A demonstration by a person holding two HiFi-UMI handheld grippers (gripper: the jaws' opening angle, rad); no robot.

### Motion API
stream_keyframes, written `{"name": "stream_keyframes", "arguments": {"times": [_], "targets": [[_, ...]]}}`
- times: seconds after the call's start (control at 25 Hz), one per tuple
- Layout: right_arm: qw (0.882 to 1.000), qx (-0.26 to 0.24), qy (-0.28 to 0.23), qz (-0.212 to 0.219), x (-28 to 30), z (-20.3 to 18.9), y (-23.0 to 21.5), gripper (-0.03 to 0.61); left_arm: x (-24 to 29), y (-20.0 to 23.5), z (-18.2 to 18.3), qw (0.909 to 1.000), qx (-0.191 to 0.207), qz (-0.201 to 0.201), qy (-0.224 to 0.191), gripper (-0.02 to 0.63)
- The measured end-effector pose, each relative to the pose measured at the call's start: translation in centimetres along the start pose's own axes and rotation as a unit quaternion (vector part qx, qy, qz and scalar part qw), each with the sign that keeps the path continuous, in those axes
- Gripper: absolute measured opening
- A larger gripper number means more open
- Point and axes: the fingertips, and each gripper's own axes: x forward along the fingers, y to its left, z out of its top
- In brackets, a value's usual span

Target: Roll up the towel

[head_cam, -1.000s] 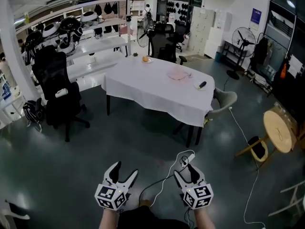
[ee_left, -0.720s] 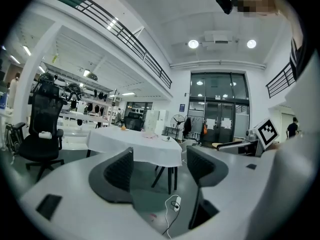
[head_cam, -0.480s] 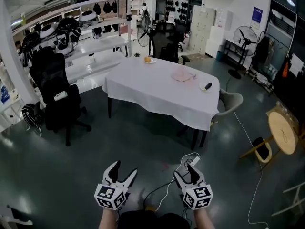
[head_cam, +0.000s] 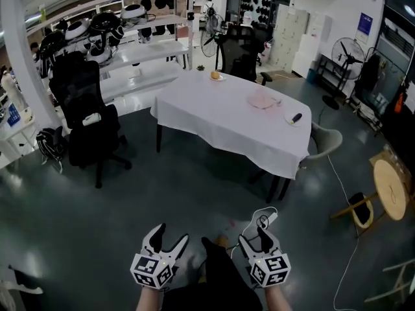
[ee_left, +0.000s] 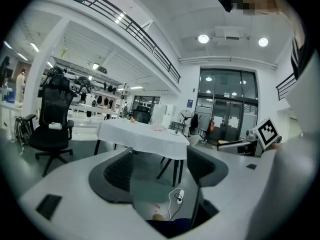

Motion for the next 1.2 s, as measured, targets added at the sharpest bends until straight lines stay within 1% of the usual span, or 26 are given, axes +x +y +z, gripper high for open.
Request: {"name": "stream_keyframes", "arguments": {"times": [0.24, 0.44, 0.68, 0.92, 1.2], "targets": [[1.0, -0.007, 0.002, 0.017, 2.7, 1.3, -0.1, 0.278, 0.9, 1.8, 0.5, 0.9998, -0.007, 0.016, -0.002, 0.348], [0.999, -0.013, 0.004, 0.035, 6.4, 2.8, -0.7, 0.278, 3.7, 4.1, 1.9, 0.9996, -0.004, 0.028, -0.008, 0.348], [0.999, -0.012, -0.001, 0.041, 11.9, 5.8, -3.6, 0.278, 9.2, 6.6, 3.8, 0.9993, 0.001, 0.036, -0.009, 0.348], [0.999, -0.012, -0.009, 0.039, 17.7, 9.6, -7.3, 0.276, 15.6, 9.1, 6.8, 0.9991, 0.007, 0.037, -0.02, 0.348], [0.999, -0.026, -0.011, 0.046, 24.0, 12.8, -9.7, 0.272, 21.8, 12.6, 9.3, 0.9985, 0.008, 0.043, -0.034, 0.348]]}}
